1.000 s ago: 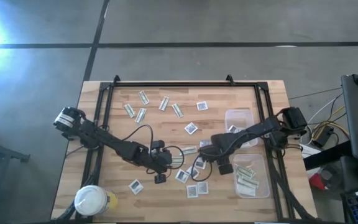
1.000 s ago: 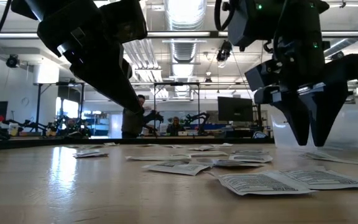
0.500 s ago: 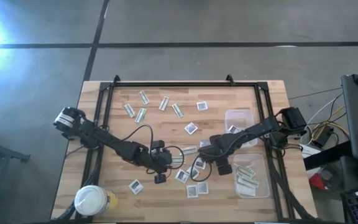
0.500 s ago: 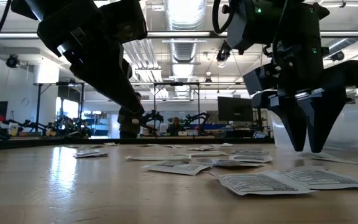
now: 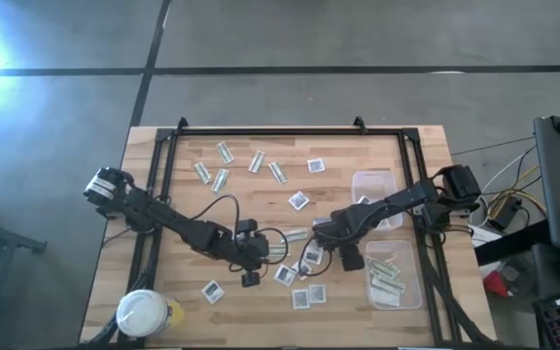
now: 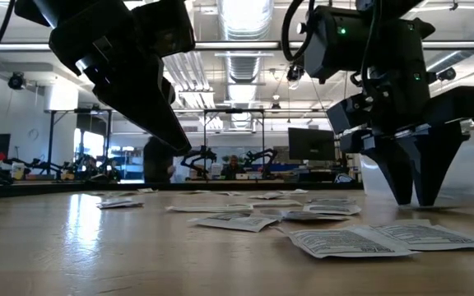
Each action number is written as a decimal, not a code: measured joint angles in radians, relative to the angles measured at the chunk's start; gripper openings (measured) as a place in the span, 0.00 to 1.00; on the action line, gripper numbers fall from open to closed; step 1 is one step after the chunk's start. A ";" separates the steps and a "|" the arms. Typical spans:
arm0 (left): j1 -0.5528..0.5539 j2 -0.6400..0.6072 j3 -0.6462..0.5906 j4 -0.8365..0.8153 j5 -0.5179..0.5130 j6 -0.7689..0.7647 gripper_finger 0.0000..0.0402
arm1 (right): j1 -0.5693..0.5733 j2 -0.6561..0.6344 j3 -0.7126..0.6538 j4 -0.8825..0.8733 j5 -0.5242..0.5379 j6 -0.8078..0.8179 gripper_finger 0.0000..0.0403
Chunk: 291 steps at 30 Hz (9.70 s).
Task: Pick & Place First Aid Supplies
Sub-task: Put the bandage pack into the bottom bin, then put the towelette pack into the top bin
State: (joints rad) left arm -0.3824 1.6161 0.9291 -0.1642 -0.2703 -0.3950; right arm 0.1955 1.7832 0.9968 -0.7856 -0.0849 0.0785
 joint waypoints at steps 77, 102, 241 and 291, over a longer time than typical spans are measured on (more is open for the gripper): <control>0.000 0.000 0.000 0.013 0.000 0.005 0.29 | 0.364 -0.588 -0.215 -0.245 -0.134 0.788 0.02; -0.001 0.028 0.012 0.351 0.057 0.379 0.48 | 0.363 -0.621 -0.157 -0.261 -0.121 0.825 0.33; 0.100 0.231 0.211 0.614 0.291 0.292 0.00 | 0.467 -0.298 0.079 0.311 0.593 -0.081 0.20; 0.186 -0.148 0.206 -0.430 -0.278 0.119 0.35 | 0.161 -0.619 -0.109 -0.445 0.803 0.729 0.02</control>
State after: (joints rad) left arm -0.1961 1.4686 1.1355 -0.5946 -0.5486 -0.2763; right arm 0.3561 1.1646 0.8882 -1.2308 0.7185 0.8074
